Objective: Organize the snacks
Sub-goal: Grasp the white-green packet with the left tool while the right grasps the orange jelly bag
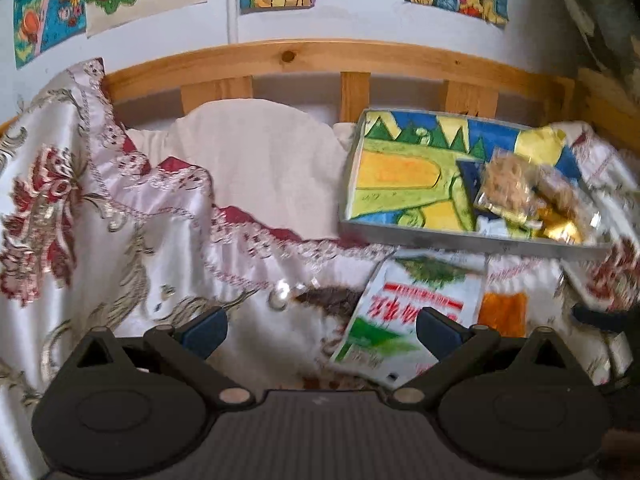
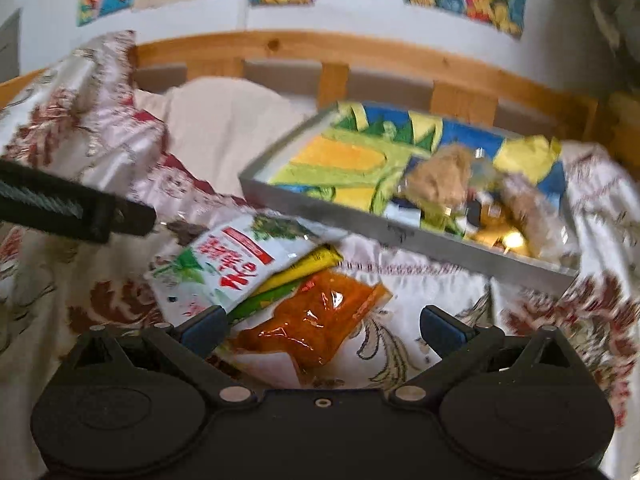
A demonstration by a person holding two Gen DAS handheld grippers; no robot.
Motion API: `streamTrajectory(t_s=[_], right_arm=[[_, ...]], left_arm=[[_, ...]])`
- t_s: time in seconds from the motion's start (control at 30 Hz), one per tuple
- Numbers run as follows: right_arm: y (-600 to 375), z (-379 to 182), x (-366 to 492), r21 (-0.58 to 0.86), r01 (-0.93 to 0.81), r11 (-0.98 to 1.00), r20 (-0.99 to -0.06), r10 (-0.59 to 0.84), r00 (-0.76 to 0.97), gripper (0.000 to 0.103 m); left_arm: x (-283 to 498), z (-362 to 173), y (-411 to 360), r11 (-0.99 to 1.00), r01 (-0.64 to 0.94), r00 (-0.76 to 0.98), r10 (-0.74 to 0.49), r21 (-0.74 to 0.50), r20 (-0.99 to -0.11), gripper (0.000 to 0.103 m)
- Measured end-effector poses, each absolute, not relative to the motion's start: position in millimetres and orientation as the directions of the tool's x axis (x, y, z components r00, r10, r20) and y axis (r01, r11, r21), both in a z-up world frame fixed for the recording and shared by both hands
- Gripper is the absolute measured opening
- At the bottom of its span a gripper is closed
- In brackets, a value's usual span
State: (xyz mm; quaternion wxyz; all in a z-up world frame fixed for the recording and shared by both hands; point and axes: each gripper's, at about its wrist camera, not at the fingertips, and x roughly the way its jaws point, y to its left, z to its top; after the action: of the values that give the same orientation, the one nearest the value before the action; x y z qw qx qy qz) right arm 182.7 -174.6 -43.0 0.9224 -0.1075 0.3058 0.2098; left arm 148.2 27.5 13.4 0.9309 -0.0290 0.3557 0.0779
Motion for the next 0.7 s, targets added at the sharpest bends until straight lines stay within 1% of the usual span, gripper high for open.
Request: streamTrajectory(t_s=[0.13, 0.3, 0.4, 0.47, 0.57, 0.6, 0.63, 0.7], right_arm=[[-170, -56, 197, -0.029, -0.442, 0.896, -0.639, 0.324, 0.698, 0.102], [-167, -76, 204, -0.033, -0.461, 0.887, -0.666, 0.325, 0.672, 0.102], [-168, -81, 204, -0.054, -0.467, 0.883, -0.665, 0.317, 0.676, 0.101], [-169, -81, 202, -0.061, -0.475, 0.878, -0.662, 0.321, 0.677, 0.098], [-169, -79, 199, -0.072, -0.492, 0.868, -0.657, 0.330, 0.678, 0.084], [-169, -77, 198, -0.076, -0.497, 0.864, -0.655, 0.333, 0.678, 0.077], [-169, -76, 197, -0.081, -0.501, 0.861, -0.654, 0.333, 0.679, 0.070], [-171, -74, 195, -0.090, -0.503, 0.859, -0.657, 0.328, 0.678, 0.062]], left_arm=[[163, 9, 25, 0.995, -0.093, 0.724, 0.038, -0.042, -0.689, 0.102], [179, -2, 17, 0.997, -0.023, 0.710, -0.039, -0.079, -0.703, 0.102], [189, -9, 11, 0.998, 0.026, 0.694, -0.057, -0.055, -0.718, 0.102], [194, -15, 6, 0.998, 0.068, 0.681, -0.051, -0.006, -0.731, 0.102], [201, -25, 2, 0.989, 0.130, 0.667, -0.037, 0.067, -0.744, 0.102], [203, -28, 1, 0.985, 0.153, 0.659, -0.039, 0.082, -0.752, 0.102], [204, -30, 1, 0.982, 0.169, 0.654, -0.046, 0.087, -0.755, 0.102], [206, -32, 3, 0.977, 0.198, 0.656, -0.070, 0.082, -0.752, 0.102]])
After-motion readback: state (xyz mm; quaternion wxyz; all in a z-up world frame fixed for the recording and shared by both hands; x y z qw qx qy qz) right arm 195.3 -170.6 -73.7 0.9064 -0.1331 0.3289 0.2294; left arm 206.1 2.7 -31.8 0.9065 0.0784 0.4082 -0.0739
